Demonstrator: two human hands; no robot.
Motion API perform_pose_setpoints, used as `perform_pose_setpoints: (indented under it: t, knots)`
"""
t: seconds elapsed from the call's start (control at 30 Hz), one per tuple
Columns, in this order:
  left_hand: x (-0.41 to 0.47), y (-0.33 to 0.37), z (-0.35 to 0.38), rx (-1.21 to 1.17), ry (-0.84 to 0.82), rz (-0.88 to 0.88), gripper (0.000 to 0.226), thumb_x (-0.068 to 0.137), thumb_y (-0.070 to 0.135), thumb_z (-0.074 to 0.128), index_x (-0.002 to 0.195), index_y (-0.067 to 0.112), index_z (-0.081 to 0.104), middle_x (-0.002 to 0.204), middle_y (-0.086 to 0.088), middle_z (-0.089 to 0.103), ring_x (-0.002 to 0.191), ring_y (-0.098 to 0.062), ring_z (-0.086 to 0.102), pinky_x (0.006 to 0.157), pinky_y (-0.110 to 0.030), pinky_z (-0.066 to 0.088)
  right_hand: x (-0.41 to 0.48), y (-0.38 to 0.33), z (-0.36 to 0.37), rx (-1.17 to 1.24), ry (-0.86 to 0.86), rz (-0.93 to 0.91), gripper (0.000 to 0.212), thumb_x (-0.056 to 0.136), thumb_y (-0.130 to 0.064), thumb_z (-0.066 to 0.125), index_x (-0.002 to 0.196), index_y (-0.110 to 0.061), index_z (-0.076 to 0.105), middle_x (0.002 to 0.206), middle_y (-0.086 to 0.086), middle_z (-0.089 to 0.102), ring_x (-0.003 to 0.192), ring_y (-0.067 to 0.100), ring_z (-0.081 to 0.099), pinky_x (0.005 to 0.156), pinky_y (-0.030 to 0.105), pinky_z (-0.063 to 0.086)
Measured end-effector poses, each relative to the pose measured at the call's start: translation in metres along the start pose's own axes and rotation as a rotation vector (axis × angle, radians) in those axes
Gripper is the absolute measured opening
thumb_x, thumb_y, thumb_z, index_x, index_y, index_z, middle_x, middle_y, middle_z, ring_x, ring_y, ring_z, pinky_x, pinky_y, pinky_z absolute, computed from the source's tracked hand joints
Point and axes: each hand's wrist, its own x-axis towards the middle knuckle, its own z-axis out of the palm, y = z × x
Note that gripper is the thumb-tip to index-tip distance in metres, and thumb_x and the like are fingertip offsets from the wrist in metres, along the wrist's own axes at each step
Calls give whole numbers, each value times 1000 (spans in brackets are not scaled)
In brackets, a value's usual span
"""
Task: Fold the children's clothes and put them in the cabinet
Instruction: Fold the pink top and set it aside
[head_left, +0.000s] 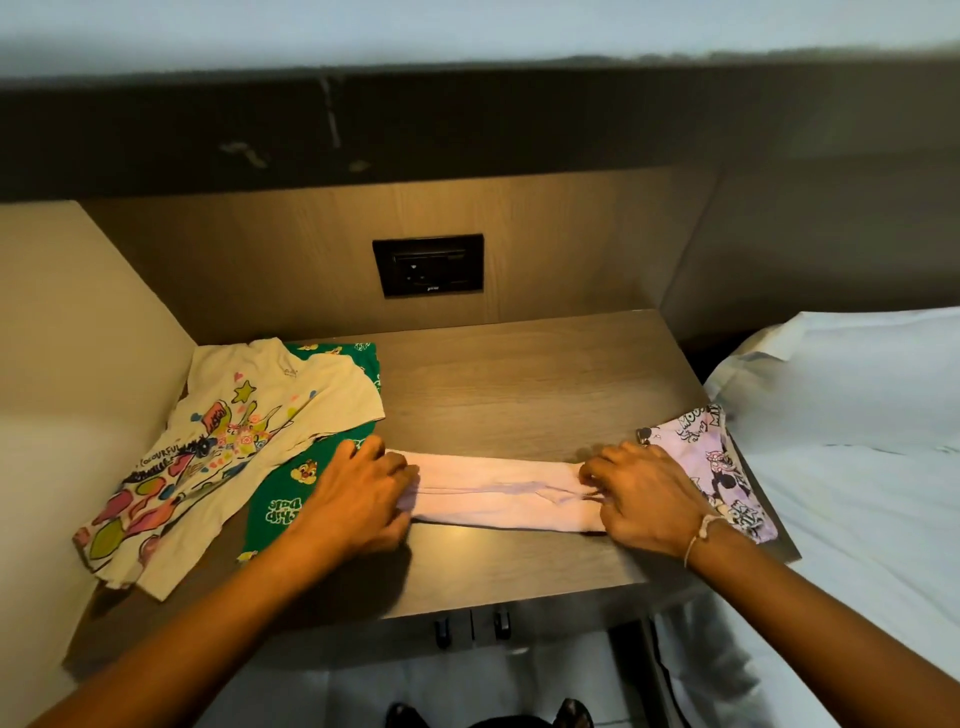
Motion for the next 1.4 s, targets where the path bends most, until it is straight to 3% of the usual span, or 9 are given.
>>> perform_pose_setpoints:
  t: [0.1,0.27,0.53,0.77,0.93,1.03,1.17,1.27,1.4]
  knots:
    - [-13,41,-6,-114,2,-109,77,85,54,11,152,17,21,152,-8,37,125,-26,40,96,-43,34,0,-5,-6,38,22,-41,47,72,-38,43,112,-24,63,112,-2,65,94,15,54,80,31,47]
    - [17,74,-5,-356,-211,-241,70,97,50,19,155,12,6,163,-12,10,146,-32,21,114,-50,26,-15,-13,10,47,-45,-47,53,80,-39,40,129,-26,56,127,-3,56,104,15,50,86,31,43]
    - [127,29,-20,-601,-249,-7,56,103,36,23,155,22,8,164,2,-8,150,-20,-9,122,-47,1,-38,-61,22,350,-62,82,54,80,-40,45,131,-29,57,123,-9,58,108,13,55,94,32,43]
    - [166,20,-21,-441,-180,98,68,96,34,33,155,23,2,163,1,-11,149,-21,-13,119,-43,-3,-30,-105,32,419,12,109,59,83,-41,47,139,-24,47,145,-7,43,127,16,40,104,34,39]
    - [93,28,-8,-711,187,41,69,92,43,43,154,30,16,163,3,13,147,-11,9,119,-42,3,-47,-95,35,482,95,61,58,84,-48,53,139,-33,44,140,-14,46,127,6,38,103,31,40]
    - [24,40,17,-738,219,165,66,82,57,50,144,38,38,152,10,38,138,-4,24,115,-47,22,-57,-78,41,391,94,-14,64,80,-55,58,139,-35,42,143,-13,45,133,9,37,108,34,36]
    - [-34,74,55,-535,202,261,66,78,77,47,136,44,45,156,12,31,144,-11,19,115,-45,14,-58,-74,60,248,75,-156,59,81,-47,62,135,-33,45,142,-8,46,129,17,42,108,39,36]
    - [-50,97,63,-548,350,202,38,80,58,64,114,40,59,144,10,49,137,-17,37,112,-51,31,-61,-80,73,264,248,-183,37,85,-31,64,122,-28,58,128,-5,58,114,19,51,92,39,48]
    - [-60,107,56,-652,529,107,10,84,38,66,92,33,65,112,14,68,114,-12,55,105,-50,39,-70,-95,62,399,379,-195,19,91,-27,54,106,-27,66,108,-9,66,102,16,54,87,29,41]
